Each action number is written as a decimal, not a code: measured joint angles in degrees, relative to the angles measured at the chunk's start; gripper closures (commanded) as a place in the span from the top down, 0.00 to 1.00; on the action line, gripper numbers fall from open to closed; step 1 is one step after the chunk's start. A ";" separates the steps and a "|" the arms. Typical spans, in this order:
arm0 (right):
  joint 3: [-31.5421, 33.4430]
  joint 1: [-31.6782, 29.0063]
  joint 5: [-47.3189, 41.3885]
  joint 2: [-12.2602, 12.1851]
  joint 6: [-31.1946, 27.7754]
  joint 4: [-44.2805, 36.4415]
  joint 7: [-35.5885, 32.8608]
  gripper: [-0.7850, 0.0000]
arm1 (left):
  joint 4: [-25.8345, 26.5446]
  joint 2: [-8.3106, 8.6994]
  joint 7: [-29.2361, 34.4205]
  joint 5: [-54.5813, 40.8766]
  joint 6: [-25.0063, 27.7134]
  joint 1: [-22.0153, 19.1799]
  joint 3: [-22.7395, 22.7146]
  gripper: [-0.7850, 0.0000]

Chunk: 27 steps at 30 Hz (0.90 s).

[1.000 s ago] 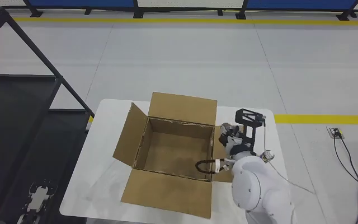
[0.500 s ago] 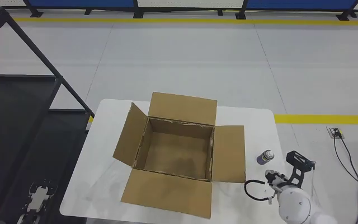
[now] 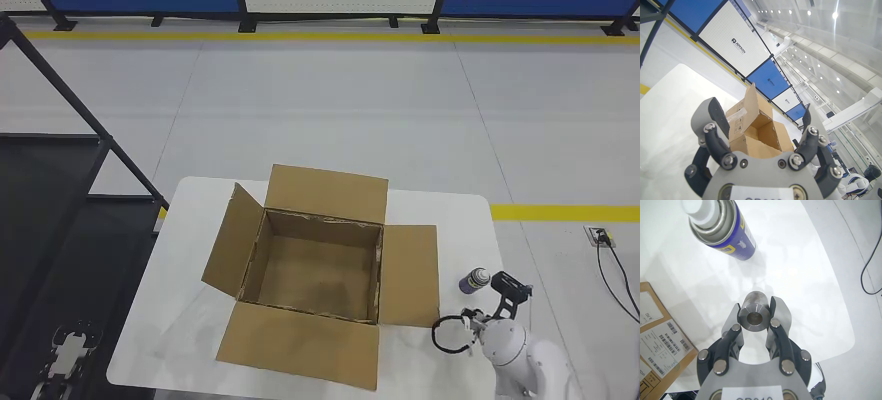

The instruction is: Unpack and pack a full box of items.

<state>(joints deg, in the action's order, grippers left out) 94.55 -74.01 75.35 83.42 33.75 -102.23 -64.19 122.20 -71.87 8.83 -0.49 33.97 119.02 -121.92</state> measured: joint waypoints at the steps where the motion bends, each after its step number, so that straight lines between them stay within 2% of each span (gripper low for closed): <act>1: -0.02 0.52 0.42 -0.05 0.09 0.67 -0.37 0.00 | 0.00 0.00 0.00 0.00 0.00 0.00 0.00 1.00; 5: 0.21 2.78 1.18 -0.22 0.14 3.58 -1.29 0.00 | 0.00 0.00 0.00 0.00 0.00 0.00 0.00 1.00; 9: 0.03 4.26 2.03 -0.32 0.57 5.92 -1.85 0.15 | 0.00 0.00 0.00 0.00 0.00 0.00 0.00 1.00; 12: 0.04 4.90 2.00 -0.38 0.61 7.12 -2.30 0.35 | 0.00 0.00 0.00 0.00 0.00 0.00 0.00 1.00; 15: 0.08 5.28 1.89 -0.41 0.87 7.94 -2.27 0.44 | 0.00 0.00 0.00 0.00 0.00 0.00 0.00 1.00; 18: 0.20 5.21 1.47 -0.44 0.94 8.18 -2.03 0.47 | 0.00 0.00 0.00 0.00 0.00 0.00 0.00 1.00; 19: 0.23 5.07 1.35 -0.44 1.04 8.05 -1.92 0.53 | 0.00 0.00 0.00 0.00 0.00 0.00 0.00 1.00; 20: 0.29 4.89 1.23 -0.44 1.21 7.80 -1.74 0.75 | 0.00 0.00 0.00 0.00 0.00 0.00 0.00 1.00; 21: 0.44 4.56 1.03 -0.44 1.41 7.30 -1.47 0.80 | 0.00 0.00 0.00 0.00 0.00 0.00 0.00 1.00; 23: 0.67 3.86 0.86 -0.45 1.73 6.16 -0.95 0.80 | 0.00 0.00 0.00 0.00 0.00 0.00 0.00 1.00; 26: 1.68 2.02 0.36 -0.40 3.84 2.67 0.77 1.00 | 0.00 0.00 0.00 0.00 0.00 0.00 0.00 1.00; 27: 2.46 0.88 -0.47 -0.34 4.85 0.40 1.86 1.00 | 0.00 0.00 0.00 0.00 0.00 0.00 0.00 1.00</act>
<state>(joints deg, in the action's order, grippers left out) 97.01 -73.13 74.88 83.08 38.59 -101.84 -62.33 122.20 -71.87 8.83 -0.49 33.97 119.02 -121.92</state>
